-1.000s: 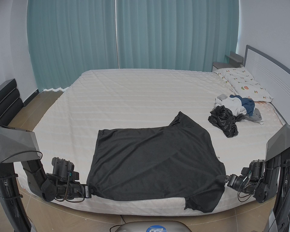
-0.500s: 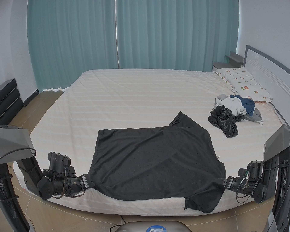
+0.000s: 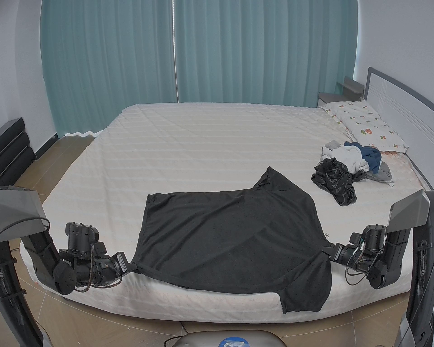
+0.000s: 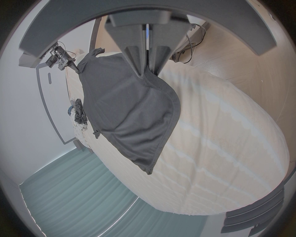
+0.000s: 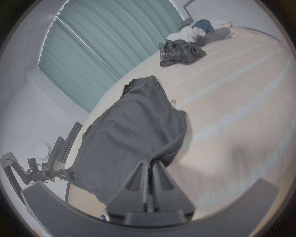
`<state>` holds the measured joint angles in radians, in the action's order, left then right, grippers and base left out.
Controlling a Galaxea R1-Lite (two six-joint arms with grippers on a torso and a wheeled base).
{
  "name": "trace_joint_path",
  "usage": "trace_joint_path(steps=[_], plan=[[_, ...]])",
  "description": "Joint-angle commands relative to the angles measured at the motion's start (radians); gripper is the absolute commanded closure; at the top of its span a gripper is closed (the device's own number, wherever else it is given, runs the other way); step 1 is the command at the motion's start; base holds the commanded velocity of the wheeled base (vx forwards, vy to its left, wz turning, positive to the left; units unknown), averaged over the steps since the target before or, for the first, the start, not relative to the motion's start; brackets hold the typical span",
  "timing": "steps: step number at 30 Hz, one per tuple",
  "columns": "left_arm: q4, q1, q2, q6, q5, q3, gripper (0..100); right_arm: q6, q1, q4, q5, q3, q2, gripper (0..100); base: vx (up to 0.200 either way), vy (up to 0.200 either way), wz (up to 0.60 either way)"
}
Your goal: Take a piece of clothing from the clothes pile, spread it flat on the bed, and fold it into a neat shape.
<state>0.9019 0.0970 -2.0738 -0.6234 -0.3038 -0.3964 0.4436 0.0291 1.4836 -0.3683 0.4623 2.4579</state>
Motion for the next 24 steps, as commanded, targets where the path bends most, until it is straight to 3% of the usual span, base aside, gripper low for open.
trace_joint_path(steps=[1,2,7,11,24], plan=[[0.002,-0.011,-0.015,0.001,-0.001,-0.002,100,-0.003,0.000,-0.045,-0.008,0.081,0.012,100,0.000,0.000,0.00],[0.005,-0.011,-0.029,0.002,-0.001,-0.006,100,-0.008,0.000,-0.048,-0.018,0.081,0.020,0,0.000,0.000,0.00],[0.011,-0.013,-0.074,-0.012,-0.008,-0.033,100,0.003,-0.006,-0.029,-0.034,0.099,0.012,0,0.000,0.000,0.00],[0.012,-0.014,-0.072,-0.084,-0.009,-0.053,100,0.030,0.018,-0.002,-0.034,0.033,-0.048,0,0.000,0.000,0.00],[0.012,-0.014,-0.077,-0.084,-0.009,-0.053,100,-0.013,0.081,0.003,-0.043,-0.131,-0.037,0,0.000,0.000,0.00]])
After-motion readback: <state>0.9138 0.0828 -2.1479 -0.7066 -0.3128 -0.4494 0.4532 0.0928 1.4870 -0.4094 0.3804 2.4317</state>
